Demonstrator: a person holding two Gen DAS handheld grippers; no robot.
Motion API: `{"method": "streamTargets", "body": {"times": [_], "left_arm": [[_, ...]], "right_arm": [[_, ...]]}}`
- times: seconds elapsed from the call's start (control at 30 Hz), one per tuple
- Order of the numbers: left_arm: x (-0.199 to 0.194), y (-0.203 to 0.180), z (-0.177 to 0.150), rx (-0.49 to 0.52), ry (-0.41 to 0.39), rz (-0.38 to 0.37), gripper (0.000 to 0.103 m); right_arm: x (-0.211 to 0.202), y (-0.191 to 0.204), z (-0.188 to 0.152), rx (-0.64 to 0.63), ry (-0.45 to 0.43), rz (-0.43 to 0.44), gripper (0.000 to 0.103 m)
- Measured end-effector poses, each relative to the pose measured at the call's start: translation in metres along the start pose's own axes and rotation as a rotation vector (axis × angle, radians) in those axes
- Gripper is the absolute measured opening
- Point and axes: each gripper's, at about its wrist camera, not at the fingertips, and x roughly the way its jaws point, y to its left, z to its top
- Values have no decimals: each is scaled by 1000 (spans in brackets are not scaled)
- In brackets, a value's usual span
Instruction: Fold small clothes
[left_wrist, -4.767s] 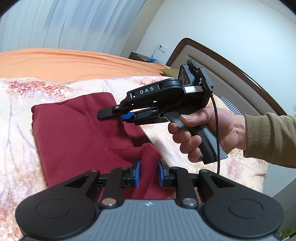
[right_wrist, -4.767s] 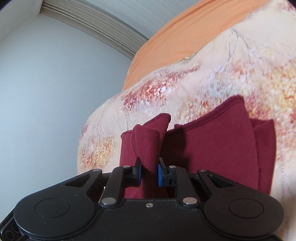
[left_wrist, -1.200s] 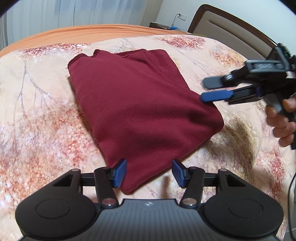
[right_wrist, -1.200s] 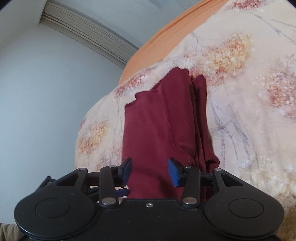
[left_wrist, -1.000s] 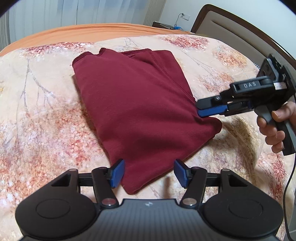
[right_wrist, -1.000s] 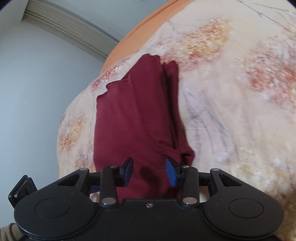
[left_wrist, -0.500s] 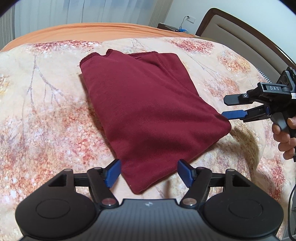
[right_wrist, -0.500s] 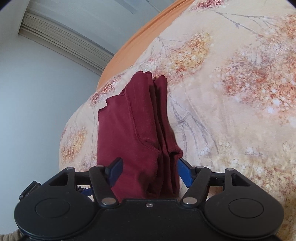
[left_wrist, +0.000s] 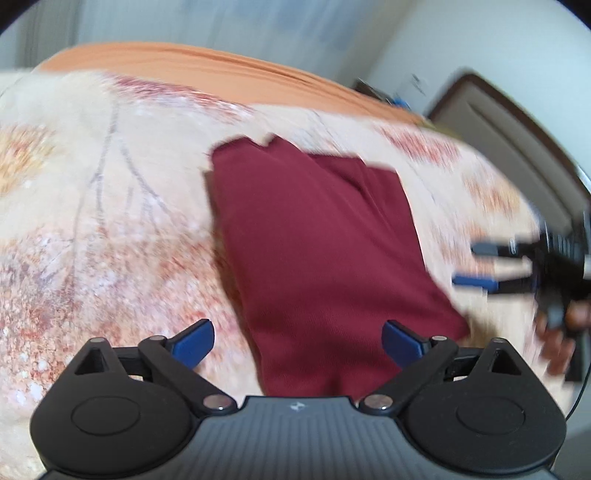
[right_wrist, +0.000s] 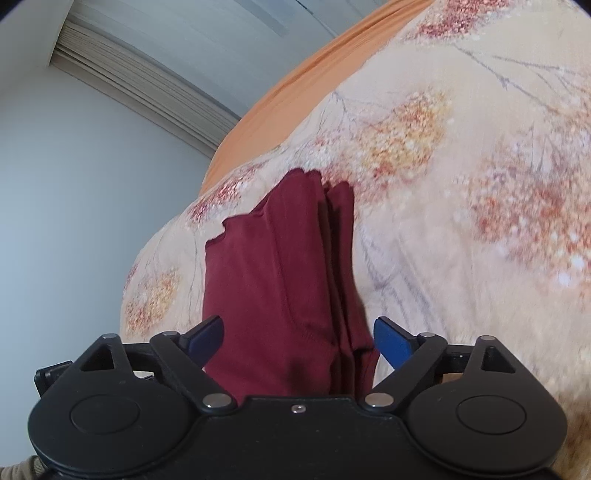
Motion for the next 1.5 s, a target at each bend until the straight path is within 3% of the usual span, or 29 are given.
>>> {"method": "streamTargets", "body": {"times": [0.13, 0.27, 0.47, 0.6, 0.83, 1.1, 1.23, 1.43, 1.5], "left_arm": [[16, 21, 22, -153, -20, -51, 99], [39, 33, 32, -233, 4, -60, 97], [63, 37, 37, -257, 43, -79, 93], [76, 40, 39, -299, 58, -117, 83], [93, 41, 40, -316, 77, -138, 83], [102, 38, 39, -338, 67, -148, 85], [102, 38, 41, -334, 70, -143, 85], [102, 35, 42, -337, 65, -129, 83], [102, 31, 43, -323, 69, -106, 79]], "right_arm": [[15, -9, 15, 28, -4, 27, 90], [36, -10, 22, 12, 17, 43, 90], [64, -16, 25, -6, 70, 49, 88], [76, -26, 26, 43, 87, 85, 88], [91, -40, 26, 138, 110, 170, 88], [105, -29, 24, 58, 168, 174, 88], [109, -28, 26, 90, 166, 179, 88], [108, -25, 25, 59, 170, 107, 58], [107, -27, 25, 79, 171, 96, 54]]}}
